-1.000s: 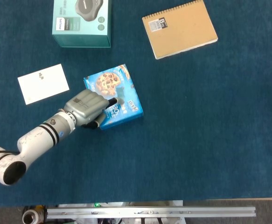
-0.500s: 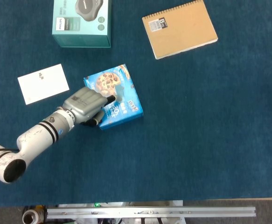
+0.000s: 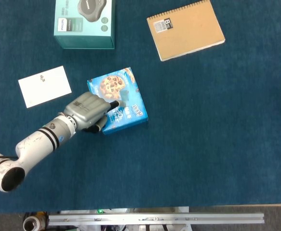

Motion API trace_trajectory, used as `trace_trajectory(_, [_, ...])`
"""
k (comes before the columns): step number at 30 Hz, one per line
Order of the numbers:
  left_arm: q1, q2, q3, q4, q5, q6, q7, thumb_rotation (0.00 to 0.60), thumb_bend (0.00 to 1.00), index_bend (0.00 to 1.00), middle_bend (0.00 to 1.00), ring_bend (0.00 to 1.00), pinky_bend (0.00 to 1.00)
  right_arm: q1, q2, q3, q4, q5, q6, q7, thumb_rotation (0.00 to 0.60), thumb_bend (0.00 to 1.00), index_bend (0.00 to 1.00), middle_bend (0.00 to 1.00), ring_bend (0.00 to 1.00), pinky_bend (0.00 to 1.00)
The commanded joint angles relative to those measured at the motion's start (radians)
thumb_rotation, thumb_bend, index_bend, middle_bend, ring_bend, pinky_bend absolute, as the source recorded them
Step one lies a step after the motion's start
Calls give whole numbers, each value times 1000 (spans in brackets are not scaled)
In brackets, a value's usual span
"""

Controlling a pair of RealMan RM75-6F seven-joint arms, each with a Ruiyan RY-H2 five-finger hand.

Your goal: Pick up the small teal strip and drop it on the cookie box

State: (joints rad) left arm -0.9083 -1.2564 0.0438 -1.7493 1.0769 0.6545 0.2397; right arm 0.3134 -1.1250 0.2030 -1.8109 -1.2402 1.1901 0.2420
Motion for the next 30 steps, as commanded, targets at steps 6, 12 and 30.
trace_trajectory(6, [34,24,-1,-21,37,52,-19,600,890,127,983,1000,1000,-2,7,8,-1,1,7,4,600,432,218,870,1000,1000])
trace_trajectory(12, [113,68,-4,-48,124,183,-59,600,826,117,898,918,994,-17,32,9,-2,4,26,-1,600,432,218,870,984,1000])
trace_trajectory(30, [481,130,2,8,242,685,-215,566,358,118,351,337,478,-93,-17,-53,170,-69,175,-173,600,232,218,480,479,627])
